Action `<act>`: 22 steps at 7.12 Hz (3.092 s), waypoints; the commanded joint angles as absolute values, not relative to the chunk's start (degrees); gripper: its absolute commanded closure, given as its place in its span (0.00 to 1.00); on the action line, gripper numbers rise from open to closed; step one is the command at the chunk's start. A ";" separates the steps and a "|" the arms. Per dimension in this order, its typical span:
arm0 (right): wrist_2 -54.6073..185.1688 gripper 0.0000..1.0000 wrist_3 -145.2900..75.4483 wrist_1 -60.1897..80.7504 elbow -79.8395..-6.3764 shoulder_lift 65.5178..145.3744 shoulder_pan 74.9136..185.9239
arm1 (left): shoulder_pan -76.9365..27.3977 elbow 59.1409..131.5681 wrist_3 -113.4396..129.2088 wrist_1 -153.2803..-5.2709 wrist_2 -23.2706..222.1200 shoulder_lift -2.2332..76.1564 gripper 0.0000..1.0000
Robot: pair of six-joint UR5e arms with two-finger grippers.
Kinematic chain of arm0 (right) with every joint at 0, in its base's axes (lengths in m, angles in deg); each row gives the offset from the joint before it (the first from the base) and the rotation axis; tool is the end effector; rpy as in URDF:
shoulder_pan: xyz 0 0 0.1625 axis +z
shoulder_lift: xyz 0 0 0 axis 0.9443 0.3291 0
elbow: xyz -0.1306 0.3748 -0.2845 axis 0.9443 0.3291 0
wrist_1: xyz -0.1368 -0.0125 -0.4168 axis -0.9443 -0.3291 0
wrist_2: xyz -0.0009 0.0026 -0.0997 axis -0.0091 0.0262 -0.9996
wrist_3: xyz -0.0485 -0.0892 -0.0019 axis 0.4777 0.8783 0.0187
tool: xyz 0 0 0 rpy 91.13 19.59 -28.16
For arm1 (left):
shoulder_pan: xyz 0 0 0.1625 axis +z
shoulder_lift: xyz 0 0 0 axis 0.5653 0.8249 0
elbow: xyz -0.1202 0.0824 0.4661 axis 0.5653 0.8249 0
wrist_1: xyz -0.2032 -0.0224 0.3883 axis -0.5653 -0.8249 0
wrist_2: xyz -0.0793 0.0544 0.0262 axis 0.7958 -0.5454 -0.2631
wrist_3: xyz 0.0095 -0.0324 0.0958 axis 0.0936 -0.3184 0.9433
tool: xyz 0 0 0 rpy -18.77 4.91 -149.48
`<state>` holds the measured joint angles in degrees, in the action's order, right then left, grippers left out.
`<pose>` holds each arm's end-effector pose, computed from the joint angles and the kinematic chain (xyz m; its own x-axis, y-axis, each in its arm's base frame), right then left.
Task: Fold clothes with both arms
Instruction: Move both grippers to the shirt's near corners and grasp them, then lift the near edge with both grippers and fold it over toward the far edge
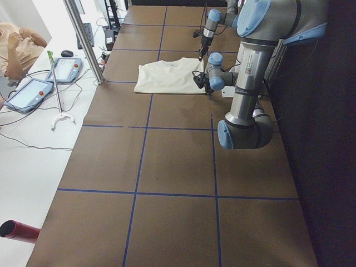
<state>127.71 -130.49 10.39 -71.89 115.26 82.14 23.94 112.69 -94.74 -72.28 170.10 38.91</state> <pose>-0.4999 -0.2445 0.3380 0.4177 0.4659 0.7800 -0.4501 0.8519 -0.2678 0.6044 -0.2433 0.3154 0.3795 -0.5371 -0.7533 0.3644 0.8352 -0.4119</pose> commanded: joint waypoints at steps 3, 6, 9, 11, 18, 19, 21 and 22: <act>127.69 1.00 -130.48 10.39 -71.84 115.44 82.30 | 24.58 110.65 -94.81 -72.42 169.65 39.78 0.37; 127.69 1.00 -130.48 10.39 -71.84 115.53 82.21 | 24.32 110.99 -94.81 -72.42 169.65 40.39 1.00; 127.69 1.00 -130.48 10.39 -71.67 115.62 82.13 | 23.88 113.26 -94.63 -72.25 167.81 40.40 1.00; 127.78 1.00 -130.57 10.39 -72.10 115.18 81.95 | 22.91 123.60 -94.54 -71.89 167.54 33.24 1.00; 133.55 1.00 -123.15 -2.79 -73.90 104.40 92.97 | 11.19 119.57 -83.09 -60.29 165.60 47.39 1.00; 138.80 1.00 -117.88 -2.19 -69.86 103.33 99.03 | 6.52 117.17 -79.38 -61.16 166.22 48.12 1.00; 142.01 1.00 -113.61 -1.92 -61.95 99.04 104.70 | 4.02 106.13 -77.05 -66.06 167.45 53.03 1.00; 142.01 1.00 -113.34 -1.83 -58.69 97.35 105.67 | 3.84 102.94 -76.88 -68.53 167.28 54.18 1.00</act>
